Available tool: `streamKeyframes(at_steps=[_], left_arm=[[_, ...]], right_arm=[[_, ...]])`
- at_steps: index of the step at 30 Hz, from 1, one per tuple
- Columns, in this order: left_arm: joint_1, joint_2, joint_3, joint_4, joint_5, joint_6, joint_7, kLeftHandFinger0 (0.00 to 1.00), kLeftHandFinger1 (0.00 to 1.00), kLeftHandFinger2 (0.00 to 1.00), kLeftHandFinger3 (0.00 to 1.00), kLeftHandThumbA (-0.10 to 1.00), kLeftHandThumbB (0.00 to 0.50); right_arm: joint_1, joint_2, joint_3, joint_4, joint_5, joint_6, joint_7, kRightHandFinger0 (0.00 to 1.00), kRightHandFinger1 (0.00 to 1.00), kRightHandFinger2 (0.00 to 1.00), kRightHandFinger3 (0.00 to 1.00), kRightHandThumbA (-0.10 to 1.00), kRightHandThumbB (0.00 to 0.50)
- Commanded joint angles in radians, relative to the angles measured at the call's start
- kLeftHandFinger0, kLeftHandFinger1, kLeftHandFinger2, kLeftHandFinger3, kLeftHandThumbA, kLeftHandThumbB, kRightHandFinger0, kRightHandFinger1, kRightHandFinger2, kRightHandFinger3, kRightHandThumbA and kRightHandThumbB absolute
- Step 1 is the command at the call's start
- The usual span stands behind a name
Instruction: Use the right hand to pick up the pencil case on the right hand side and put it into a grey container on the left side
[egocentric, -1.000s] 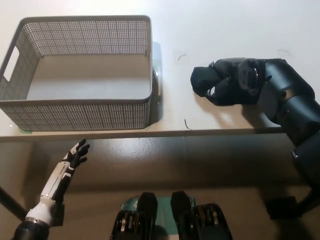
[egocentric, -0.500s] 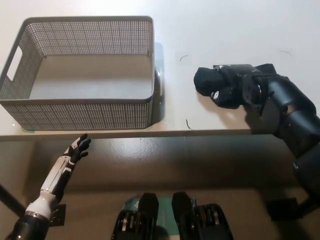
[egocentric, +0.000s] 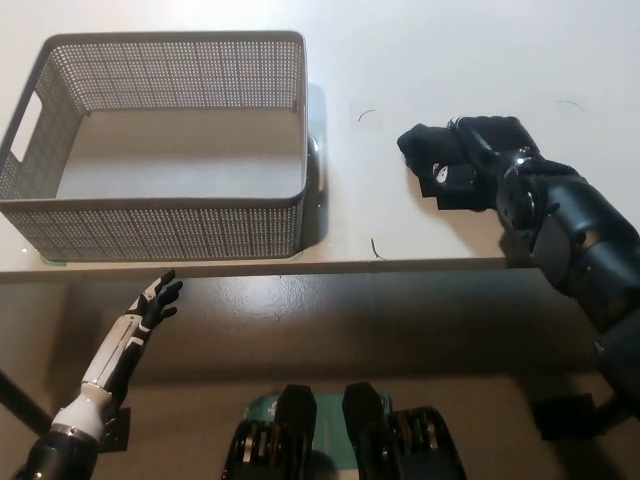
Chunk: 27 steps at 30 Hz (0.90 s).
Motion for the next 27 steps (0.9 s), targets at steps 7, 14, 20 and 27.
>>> streamKeyframes(at_steps=[7,14,20,27], left_arm=[[-0.027,0.035,0.009,-0.014,-0.004,-0.038,-0.001,1.00,1.00,1.00,1.00,1.00,0.423],[-0.024,0.034,0.010,-0.022,-0.006,-0.033,-0.002,1.00,1.00,1.00,1.00,1.00,0.416],[-0.022,0.038,0.011,-0.015,-0.006,-0.038,-0.004,1.00,1.00,1.00,1.00,1.00,0.411],[-0.014,0.039,0.009,-0.016,-0.001,-0.035,-0.002,1.00,1.00,1.00,1.00,1.00,0.421]], right_arm=[[-0.046,-0.035,-0.048,-0.014,0.030,-0.141,-0.274,0.00,0.05,0.49,0.24,-0.10,0.212],[-0.088,-0.045,-0.059,-0.064,0.028,-0.193,-0.306,0.00,0.01,0.26,0.28,-0.10,0.223],[-0.129,-0.049,-0.100,-0.167,0.033,-0.211,-0.311,0.00,0.40,0.85,0.83,-0.10,0.109],[-0.169,-0.032,-0.132,-0.294,0.028,-0.248,-0.310,0.00,0.41,0.82,0.88,-0.10,0.126]])
